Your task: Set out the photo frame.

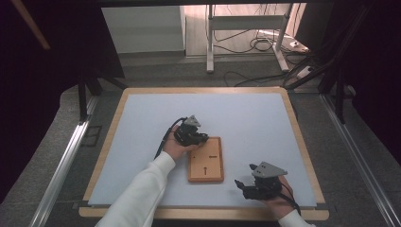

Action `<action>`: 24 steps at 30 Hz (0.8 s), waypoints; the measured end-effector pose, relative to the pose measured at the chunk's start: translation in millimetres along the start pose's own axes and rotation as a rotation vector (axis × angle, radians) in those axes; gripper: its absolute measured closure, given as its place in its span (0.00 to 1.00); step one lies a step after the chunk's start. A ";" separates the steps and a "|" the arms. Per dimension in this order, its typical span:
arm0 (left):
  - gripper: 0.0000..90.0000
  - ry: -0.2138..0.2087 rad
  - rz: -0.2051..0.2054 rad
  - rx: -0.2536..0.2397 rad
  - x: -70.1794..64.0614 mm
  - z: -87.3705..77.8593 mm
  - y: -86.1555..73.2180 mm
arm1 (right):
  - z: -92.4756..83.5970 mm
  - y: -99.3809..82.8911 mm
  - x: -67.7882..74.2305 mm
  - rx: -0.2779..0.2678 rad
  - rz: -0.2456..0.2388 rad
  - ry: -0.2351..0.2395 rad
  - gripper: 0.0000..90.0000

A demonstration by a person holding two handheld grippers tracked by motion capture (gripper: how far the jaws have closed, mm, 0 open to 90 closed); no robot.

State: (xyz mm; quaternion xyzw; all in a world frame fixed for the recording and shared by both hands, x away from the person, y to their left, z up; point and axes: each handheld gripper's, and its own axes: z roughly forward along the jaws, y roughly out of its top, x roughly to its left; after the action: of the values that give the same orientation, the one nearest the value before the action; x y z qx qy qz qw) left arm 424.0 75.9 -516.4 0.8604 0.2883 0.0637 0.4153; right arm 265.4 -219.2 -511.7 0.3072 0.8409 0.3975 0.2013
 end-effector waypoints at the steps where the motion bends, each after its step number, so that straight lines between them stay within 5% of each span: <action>1: 0.93 -0.002 -0.001 0.001 0.2 0.1 0.4 | 0.0 0.4 0.9 -0.002 -0.007 0.000 0.24; 11: 0.93 -0.051 -0.013 0.028 6.9 0.3 3.8 | 4.5 14.5 21.9 -0.011 -0.140 -0.015 0.18; 24: 0.93 -0.111 -0.040 0.039 16.6 0.9 5.7 | 20.6 22.6 36.2 0.009 -0.209 -0.012 0.16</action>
State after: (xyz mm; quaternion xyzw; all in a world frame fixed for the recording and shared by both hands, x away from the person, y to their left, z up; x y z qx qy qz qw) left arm 440.5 81.7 -514.9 0.8647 0.2831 0.0016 0.4149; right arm 259.1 -172.3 -509.7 0.2209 0.8690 0.3686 0.2453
